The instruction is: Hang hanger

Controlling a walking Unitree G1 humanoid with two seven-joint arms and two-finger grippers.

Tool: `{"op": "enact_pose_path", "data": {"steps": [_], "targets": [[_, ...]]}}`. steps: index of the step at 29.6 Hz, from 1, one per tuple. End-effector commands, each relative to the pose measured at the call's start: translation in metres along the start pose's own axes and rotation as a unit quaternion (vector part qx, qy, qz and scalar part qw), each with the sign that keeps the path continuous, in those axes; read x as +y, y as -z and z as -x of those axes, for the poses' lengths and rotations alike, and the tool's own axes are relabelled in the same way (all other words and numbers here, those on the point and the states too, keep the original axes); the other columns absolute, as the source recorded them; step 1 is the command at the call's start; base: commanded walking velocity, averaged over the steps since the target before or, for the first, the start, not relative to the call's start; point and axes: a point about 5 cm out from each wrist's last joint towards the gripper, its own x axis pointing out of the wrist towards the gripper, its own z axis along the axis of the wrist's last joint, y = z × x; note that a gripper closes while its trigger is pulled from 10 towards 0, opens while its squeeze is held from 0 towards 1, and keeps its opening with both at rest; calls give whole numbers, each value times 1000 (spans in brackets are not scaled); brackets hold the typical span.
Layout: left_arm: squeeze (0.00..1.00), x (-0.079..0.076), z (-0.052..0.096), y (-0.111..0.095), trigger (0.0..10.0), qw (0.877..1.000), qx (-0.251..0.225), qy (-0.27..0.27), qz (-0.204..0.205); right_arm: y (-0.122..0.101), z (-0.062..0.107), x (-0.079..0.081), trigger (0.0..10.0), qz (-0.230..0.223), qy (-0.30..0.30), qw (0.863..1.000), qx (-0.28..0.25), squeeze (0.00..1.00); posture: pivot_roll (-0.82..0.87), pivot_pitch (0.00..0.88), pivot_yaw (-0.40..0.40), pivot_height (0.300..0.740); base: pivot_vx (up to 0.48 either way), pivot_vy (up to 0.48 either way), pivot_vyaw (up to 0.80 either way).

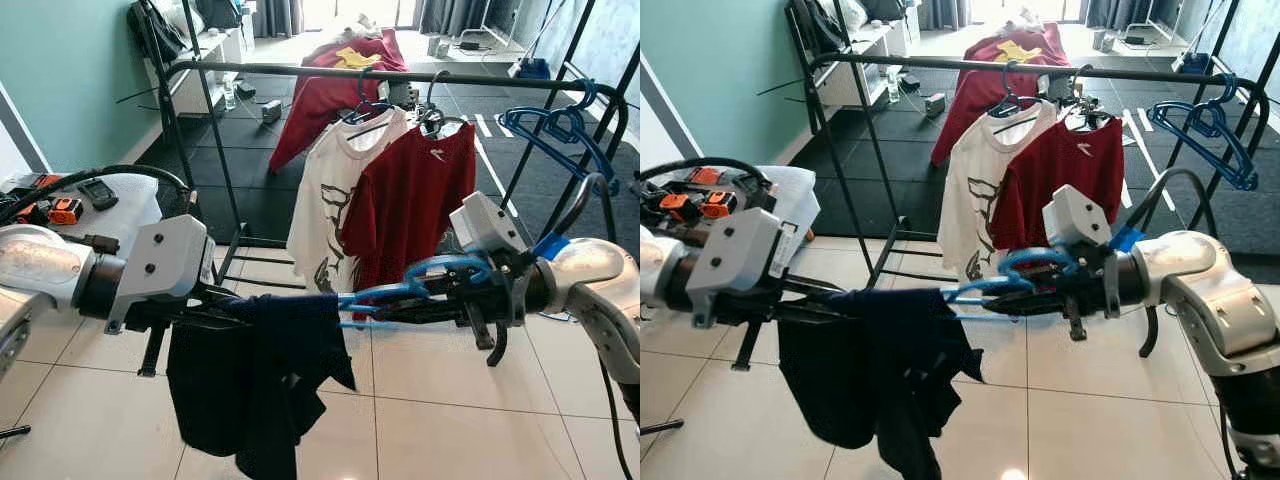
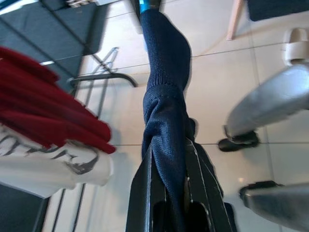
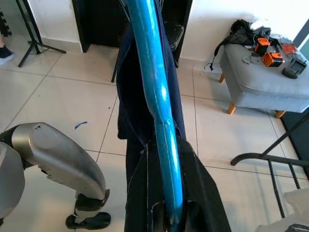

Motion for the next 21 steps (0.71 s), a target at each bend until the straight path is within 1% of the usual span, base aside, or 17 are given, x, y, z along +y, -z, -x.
{"op": "enact_pose_path", "data": {"steps": [1,7,8,9,10,11,12,16,17,21], "targets": [[0,-1,-5,-10,10000,999,-20,19,-22,4,-5,-2,0,-3,1,1000,11,0,-90,32,37,740,0,0,0],[0,0,-8,-11,10000,999,-24,20,-23,5,-7,-2,0,-2,3,1000,12,0,-89,32,39,740,0,0,0],[67,0,-9,-11,10000,999,-27,23,-15,5,-8,-3,0,-1,5,1000,12,0,-89,30,40,740,0,0,0],[769,2,-9,-12,10000,999,-32,21,-4,5,-9,-4,0,1,8,1000,11,0,-89,30,40,740,0,0,0],[769,2,-9,-12,10000,999,-32,21,-4,5,-9,-4,0,1,8,1000,11,0,-89,30,40,740,0,0,0],[1000,4,-9,-12,10000,999,-37,19,7,4,-9,-5,0,3,13,1000,9,0,-89,31,40,740,0,0,0],[1000,6,-8,-13,10000,999,-40,15,12,3,-10,-6,0,6,17,1000,6,0,-89,31,42,740,0,0,0],[1000,9,-7,-14,10000,999,-42,8,10,2,-10,-7,0,9,21,1000,4,0,-89,31,42,740,0,0,0],[1000,15,-2,-15,10000,998,-53,-20,0,-2,-9,-10,0,16,38,999,-12,0,-87,32,48,740,0,0,0],[1000,20,5,-17,10000,996,-71,-47,-4,-8,-8,-13,0,22,57,998,-33,0,-86,35,51,740,0,0,0]]}}
